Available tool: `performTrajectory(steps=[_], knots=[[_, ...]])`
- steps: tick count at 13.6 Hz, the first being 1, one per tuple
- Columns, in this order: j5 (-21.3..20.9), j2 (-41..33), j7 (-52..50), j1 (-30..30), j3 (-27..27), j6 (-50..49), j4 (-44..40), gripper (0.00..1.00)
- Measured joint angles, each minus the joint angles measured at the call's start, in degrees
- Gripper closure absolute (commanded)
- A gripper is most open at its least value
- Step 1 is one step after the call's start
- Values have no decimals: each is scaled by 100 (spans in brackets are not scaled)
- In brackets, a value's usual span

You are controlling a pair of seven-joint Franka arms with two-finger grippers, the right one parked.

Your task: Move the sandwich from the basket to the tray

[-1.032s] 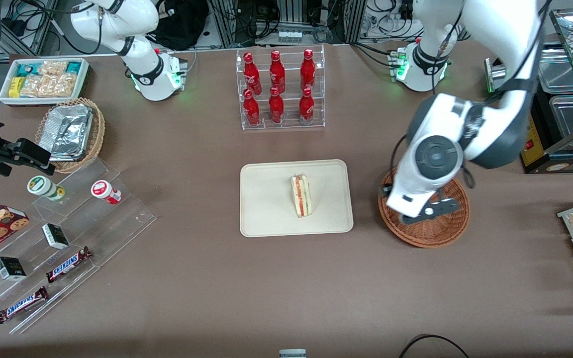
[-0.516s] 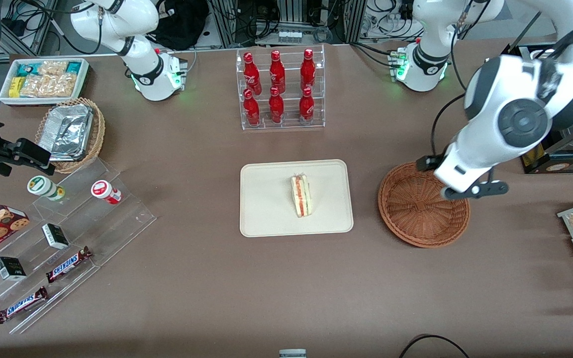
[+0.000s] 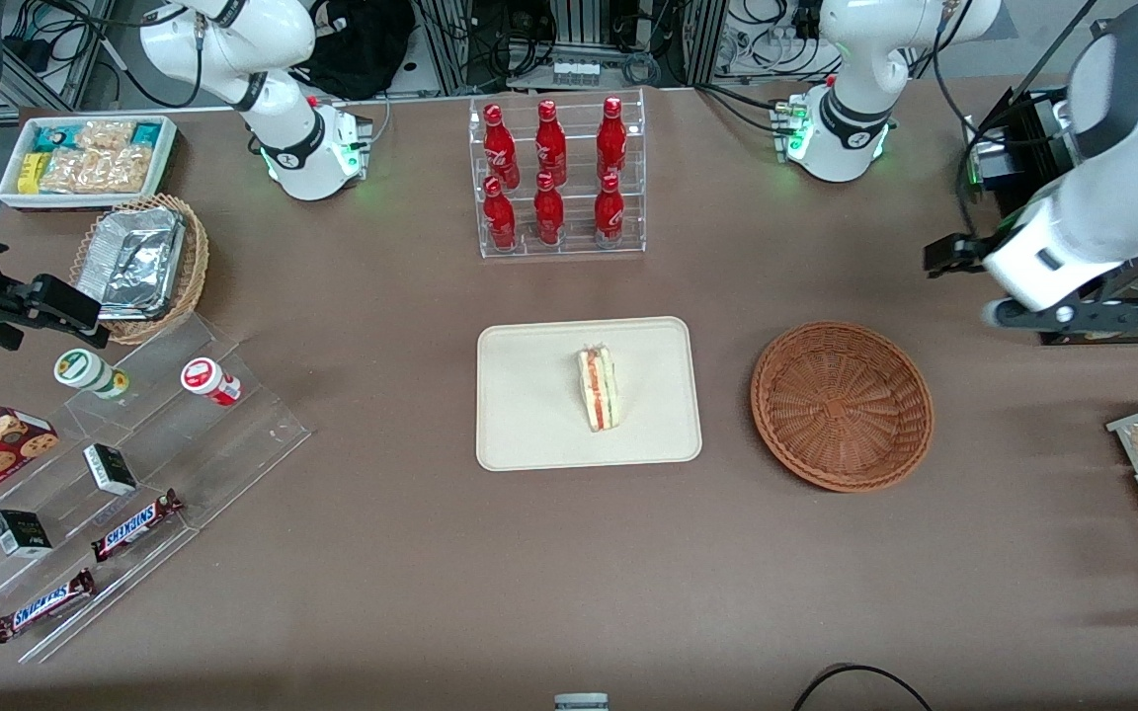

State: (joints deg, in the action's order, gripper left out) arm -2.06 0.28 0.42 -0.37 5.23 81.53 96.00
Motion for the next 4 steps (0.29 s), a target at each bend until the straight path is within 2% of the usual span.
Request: performTrajectory(steps=[4], knots=[[2, -50, 254, -1, -146, -46, -351, 0]])
